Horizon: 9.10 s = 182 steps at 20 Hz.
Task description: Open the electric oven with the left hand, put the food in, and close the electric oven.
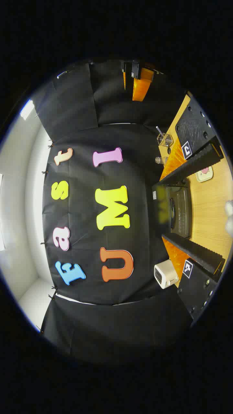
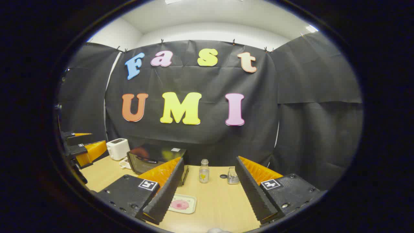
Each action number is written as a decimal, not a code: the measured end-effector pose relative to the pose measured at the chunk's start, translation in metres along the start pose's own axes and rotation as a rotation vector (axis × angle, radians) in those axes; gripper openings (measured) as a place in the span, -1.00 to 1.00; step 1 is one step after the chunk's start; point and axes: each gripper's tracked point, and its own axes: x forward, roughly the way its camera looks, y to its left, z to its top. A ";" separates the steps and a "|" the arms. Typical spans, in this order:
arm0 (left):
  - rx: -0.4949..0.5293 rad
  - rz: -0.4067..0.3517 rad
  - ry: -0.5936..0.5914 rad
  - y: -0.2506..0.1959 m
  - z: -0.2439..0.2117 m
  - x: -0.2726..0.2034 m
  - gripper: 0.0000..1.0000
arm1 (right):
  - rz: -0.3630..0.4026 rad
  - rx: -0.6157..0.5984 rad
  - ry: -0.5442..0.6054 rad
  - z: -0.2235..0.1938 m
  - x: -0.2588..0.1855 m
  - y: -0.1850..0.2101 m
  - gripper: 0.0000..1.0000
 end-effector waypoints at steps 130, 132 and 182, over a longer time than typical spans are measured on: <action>-0.069 0.445 0.262 0.087 -0.111 -0.069 0.94 | 0.227 0.347 1.179 -0.373 0.160 0.054 -0.92; -0.065 0.466 0.262 0.083 -0.109 -0.068 0.93 | 0.280 0.457 1.212 -0.373 0.161 0.057 -0.98; 0.050 0.298 0.309 0.186 -0.103 -0.031 0.94 | -0.011 1.139 0.675 -0.276 0.302 0.291 -0.92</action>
